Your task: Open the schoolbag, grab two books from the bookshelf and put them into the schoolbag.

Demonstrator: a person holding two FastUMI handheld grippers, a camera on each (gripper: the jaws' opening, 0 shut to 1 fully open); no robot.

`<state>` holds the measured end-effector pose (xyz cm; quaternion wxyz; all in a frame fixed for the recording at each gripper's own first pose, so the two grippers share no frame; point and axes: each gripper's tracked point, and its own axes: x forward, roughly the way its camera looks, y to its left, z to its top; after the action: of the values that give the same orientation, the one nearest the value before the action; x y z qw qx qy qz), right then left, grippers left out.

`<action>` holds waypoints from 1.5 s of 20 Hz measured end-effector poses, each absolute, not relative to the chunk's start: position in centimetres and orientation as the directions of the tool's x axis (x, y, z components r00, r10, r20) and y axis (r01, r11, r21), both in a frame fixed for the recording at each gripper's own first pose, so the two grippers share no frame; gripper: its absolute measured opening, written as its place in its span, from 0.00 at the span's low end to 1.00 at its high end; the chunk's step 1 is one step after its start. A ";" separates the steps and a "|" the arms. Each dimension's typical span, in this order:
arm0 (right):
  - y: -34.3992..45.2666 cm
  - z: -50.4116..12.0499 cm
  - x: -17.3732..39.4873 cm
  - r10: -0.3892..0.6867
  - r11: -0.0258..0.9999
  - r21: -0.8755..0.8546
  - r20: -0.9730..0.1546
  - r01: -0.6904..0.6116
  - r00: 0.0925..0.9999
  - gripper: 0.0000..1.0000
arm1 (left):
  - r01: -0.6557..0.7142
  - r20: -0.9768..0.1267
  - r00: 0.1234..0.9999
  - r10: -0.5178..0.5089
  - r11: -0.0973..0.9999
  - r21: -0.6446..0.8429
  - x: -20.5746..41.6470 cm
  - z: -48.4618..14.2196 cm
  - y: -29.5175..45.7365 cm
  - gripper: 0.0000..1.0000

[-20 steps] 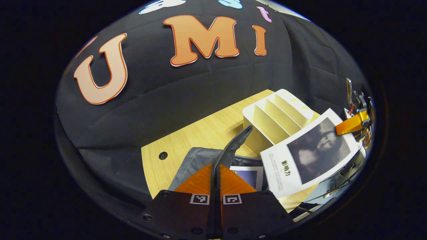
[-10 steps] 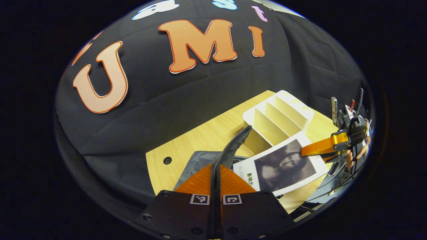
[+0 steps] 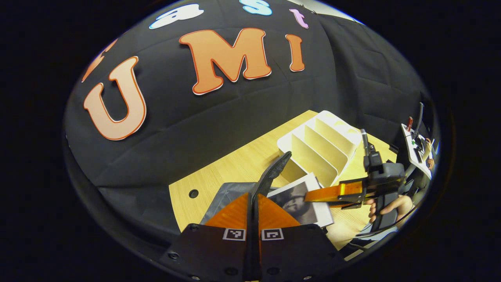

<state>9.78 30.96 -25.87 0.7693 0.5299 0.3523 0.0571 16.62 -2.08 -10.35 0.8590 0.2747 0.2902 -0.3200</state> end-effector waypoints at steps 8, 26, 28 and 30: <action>34.9 -27.5 12.9 0.399 0.496 0.822 -0.502 0.280 0.767 0.30 | 0.712 -0.665 0.620 -0.417 0.656 0.252 16.6 -9.6 -1.9 0.01; 26.7 -29.1 6.6 0.251 0.680 0.620 -0.698 0.391 0.670 0.98 | 0.712 -0.699 0.588 -0.407 0.670 0.209 13.5 -13.4 -0.7 0.01; 24.5 -29.3 5.8 0.238 0.678 0.612 -0.706 0.406 0.667 0.98 | 0.720 -0.704 0.574 -0.419 0.668 0.188 12.2 -14.0 -1.0 0.06; 22.4 -29.2 5.0 0.220 0.680 0.601 -0.714 0.420 0.665 0.98 | 0.727 -0.700 0.557 -0.447 0.670 0.152 10.9 -14.2 -2.1 0.09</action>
<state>5.01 22.35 -29.18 0.8223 0.3955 0.4047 -0.0609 10.89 -2.06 -14.23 0.8551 0.2179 0.3218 -0.3431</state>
